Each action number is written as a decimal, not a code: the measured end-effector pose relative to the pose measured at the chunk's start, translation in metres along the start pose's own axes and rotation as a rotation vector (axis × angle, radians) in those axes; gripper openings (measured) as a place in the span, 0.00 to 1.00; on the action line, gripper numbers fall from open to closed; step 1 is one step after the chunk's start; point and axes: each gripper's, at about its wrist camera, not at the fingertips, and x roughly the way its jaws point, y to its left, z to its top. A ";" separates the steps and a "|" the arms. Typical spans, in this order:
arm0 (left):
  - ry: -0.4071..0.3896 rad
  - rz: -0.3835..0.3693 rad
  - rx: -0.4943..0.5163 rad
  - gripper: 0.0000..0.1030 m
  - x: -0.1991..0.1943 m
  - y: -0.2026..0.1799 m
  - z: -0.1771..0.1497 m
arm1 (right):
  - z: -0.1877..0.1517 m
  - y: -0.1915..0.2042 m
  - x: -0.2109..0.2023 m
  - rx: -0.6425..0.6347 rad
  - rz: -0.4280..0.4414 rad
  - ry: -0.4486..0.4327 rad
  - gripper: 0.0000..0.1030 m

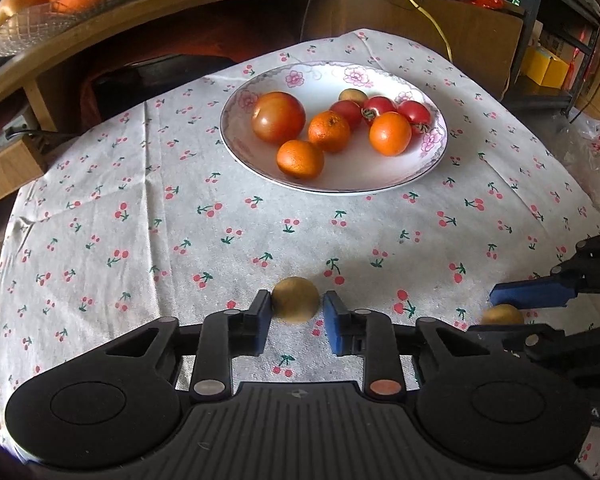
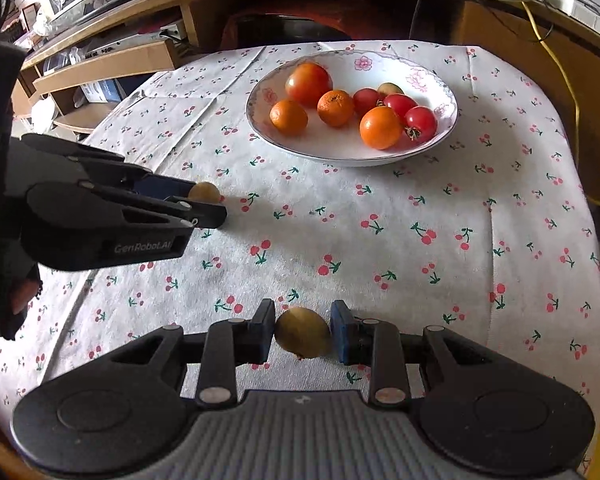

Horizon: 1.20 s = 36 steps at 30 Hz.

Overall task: Organize fruits
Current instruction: 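Hold the kiwi in the left tool while the right tool grasps the other kiwi, then lift both held kiwis and carry them toward the white bowl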

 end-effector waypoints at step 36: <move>0.064 -0.060 0.048 0.50 -0.036 -0.031 -0.042 | -0.026 0.007 -0.016 -0.110 0.022 0.022 0.34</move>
